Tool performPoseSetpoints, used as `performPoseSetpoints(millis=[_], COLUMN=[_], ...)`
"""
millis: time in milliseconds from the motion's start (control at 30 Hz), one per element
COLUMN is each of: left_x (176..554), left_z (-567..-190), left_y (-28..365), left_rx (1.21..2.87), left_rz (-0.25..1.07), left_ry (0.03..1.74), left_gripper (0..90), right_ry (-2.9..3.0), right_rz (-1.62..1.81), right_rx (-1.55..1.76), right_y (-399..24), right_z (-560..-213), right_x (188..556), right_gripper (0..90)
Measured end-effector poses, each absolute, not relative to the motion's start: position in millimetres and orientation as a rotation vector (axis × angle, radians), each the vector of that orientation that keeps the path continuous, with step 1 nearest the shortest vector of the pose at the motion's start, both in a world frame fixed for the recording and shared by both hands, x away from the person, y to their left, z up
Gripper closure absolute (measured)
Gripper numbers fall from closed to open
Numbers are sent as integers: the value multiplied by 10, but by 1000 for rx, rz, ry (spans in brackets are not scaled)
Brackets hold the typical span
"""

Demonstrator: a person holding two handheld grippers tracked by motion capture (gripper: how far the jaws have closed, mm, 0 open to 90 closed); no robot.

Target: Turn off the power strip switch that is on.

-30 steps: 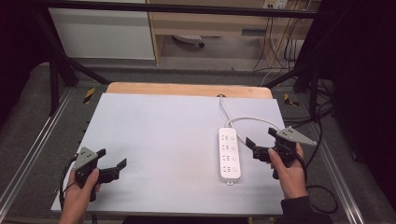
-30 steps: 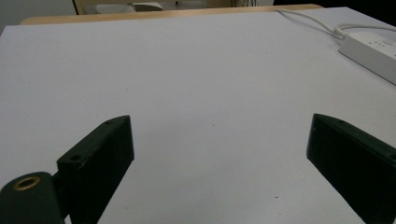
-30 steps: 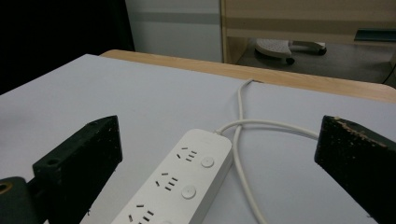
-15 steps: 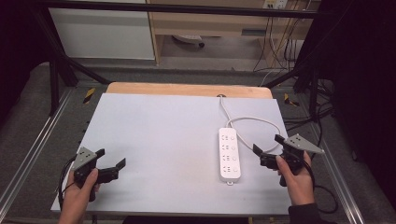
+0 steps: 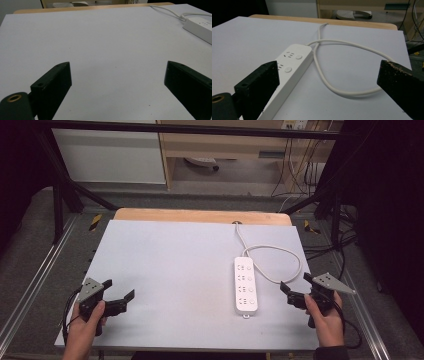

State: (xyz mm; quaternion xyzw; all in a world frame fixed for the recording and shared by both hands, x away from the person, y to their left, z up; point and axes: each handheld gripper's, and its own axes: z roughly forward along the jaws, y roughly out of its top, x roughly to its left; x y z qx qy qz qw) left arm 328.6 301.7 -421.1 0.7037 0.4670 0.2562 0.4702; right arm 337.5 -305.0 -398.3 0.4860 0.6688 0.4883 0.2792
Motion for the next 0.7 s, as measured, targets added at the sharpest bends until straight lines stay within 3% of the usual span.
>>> performPoseSetpoints(millis=[700], left_x=[3286], left_z=[-4206], left_y=[2996], left_rx=[1741], left_rz=[629], left_ry=[1125], left_gripper=[75], right_ry=[1979], right_rz=[1154], right_rx=[1288], right_y=[-2895], right_z=[-4498], right_x=[3506], right_gripper=[40])
